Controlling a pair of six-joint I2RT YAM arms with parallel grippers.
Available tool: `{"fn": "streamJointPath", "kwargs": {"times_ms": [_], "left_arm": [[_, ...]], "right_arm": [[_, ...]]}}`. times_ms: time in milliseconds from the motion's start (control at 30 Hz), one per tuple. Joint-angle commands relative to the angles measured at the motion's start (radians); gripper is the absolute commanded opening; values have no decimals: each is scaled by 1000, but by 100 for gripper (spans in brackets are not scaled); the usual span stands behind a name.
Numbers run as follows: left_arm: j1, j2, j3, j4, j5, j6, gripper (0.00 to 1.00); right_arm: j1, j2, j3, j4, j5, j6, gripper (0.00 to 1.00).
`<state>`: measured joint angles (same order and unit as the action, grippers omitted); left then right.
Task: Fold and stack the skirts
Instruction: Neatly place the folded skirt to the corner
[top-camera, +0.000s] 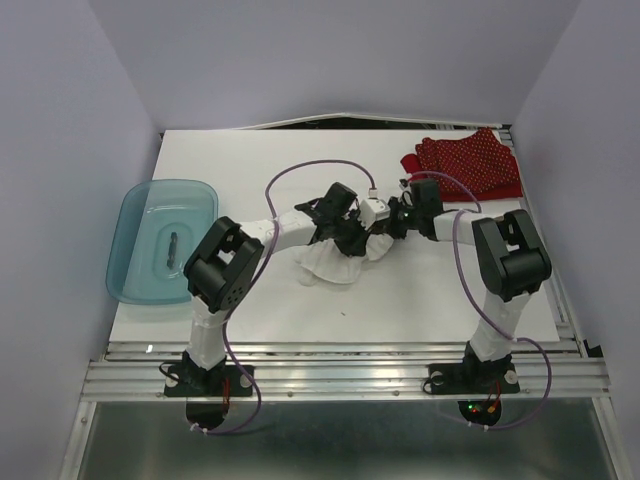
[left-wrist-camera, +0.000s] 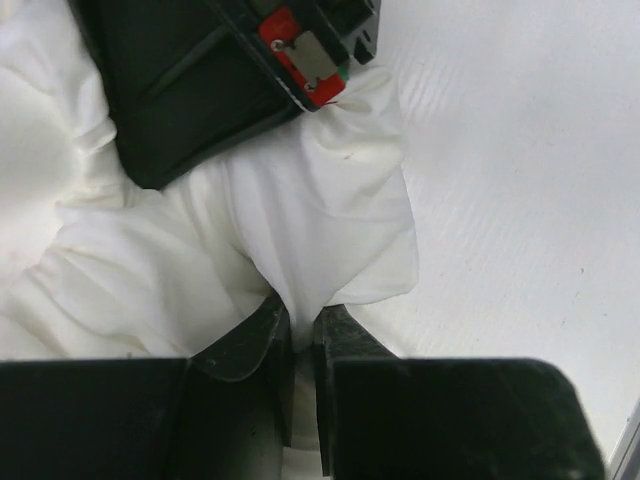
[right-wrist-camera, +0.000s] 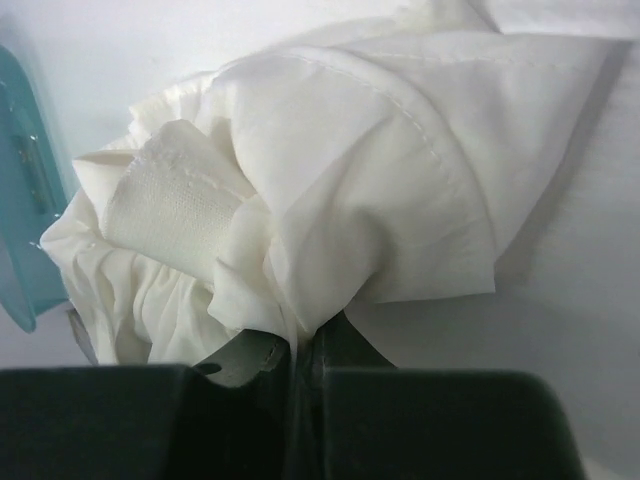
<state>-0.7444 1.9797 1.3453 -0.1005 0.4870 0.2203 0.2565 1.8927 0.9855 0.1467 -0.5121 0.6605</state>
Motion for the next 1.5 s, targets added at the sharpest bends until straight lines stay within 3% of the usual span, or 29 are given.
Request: {"fn": "streamJointPath", "kwargs": {"times_ms": [0, 67, 133, 333, 533, 900, 1467], "left_arm": [[2, -131, 31, 10, -11, 39, 24], [22, -202, 23, -8, -16, 39, 41], [71, -267, 17, -19, 4, 34, 48], [201, -364, 26, -123, 15, 60, 53], [270, -418, -49, -143, 45, 62, 54], [284, -470, -123, -156, 53, 83, 54], [286, -444, -109, -166, 67, 82, 53]], "right_arm": [[-9, -20, 136, -74, 63, -195, 1], [-28, -44, 188, -122, 99, -301, 1], [-54, -58, 214, -142, 127, -407, 1], [-91, -93, 280, -184, 193, -680, 1], [-147, -69, 390, -182, 201, -821, 1], [-255, 8, 637, -182, 210, -874, 1], [-371, 60, 877, -185, 133, -744, 1]]}}
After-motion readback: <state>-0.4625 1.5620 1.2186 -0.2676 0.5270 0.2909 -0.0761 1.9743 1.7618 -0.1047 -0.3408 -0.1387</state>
